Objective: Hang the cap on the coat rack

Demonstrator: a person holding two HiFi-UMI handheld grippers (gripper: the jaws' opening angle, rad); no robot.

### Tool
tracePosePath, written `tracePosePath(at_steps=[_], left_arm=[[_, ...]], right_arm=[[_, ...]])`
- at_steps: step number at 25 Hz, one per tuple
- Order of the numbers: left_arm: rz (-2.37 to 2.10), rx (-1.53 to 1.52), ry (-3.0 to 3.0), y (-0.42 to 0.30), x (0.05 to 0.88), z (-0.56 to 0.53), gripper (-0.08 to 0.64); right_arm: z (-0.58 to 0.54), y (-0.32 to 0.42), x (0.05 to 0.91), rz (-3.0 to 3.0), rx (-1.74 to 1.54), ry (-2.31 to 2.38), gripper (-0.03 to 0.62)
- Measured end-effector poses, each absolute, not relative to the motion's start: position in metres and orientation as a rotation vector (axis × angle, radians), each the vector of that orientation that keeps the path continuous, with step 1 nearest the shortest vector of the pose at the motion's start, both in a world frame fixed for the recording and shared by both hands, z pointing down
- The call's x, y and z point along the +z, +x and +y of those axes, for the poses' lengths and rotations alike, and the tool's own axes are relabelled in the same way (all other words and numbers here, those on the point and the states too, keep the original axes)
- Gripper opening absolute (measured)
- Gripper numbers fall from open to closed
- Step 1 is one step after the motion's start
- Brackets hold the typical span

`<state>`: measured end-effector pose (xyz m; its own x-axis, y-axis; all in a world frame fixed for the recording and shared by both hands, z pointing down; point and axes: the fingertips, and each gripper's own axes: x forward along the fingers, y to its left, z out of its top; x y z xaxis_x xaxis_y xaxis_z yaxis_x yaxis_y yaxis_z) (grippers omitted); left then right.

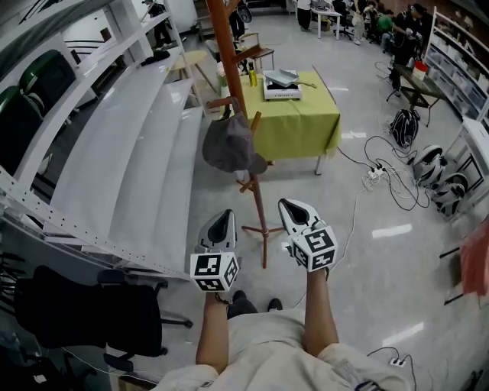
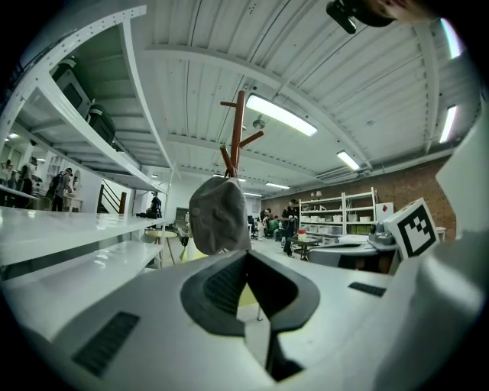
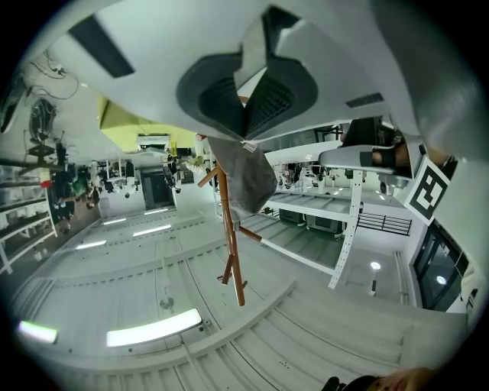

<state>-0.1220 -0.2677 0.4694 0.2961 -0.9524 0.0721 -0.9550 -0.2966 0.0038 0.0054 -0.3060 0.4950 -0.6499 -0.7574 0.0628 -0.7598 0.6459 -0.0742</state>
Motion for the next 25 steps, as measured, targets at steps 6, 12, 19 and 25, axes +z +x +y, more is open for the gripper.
tracePosePath(at_steps=[6, 12, 19, 25], left_arm=[[-1.827, 0.102, 2.499, -0.12, 0.472, -0.268, 0.008], [-1.826, 0.09, 2.5, -0.121, 0.472, -0.27, 0.008], [-1.842, 0.078, 2.486, -0.128, 0.472, -0.271, 0.008], [-1.849, 0.073, 2.476, -0.132, 0.472, -0.272, 0.008]], right_arm=[[-0.304, 0.005, 0.501, -2.823, 0.155, 1.291, 0.005], [-0.305, 0.007, 0.502, -2.811, 0.154, 1.295, 0.005], [-0.307, 0.011, 0.506, -2.816, 0.209, 1.305, 0.005], [-0.309, 0.006, 0.508, -2.809, 0.203, 1.288, 0.005]])
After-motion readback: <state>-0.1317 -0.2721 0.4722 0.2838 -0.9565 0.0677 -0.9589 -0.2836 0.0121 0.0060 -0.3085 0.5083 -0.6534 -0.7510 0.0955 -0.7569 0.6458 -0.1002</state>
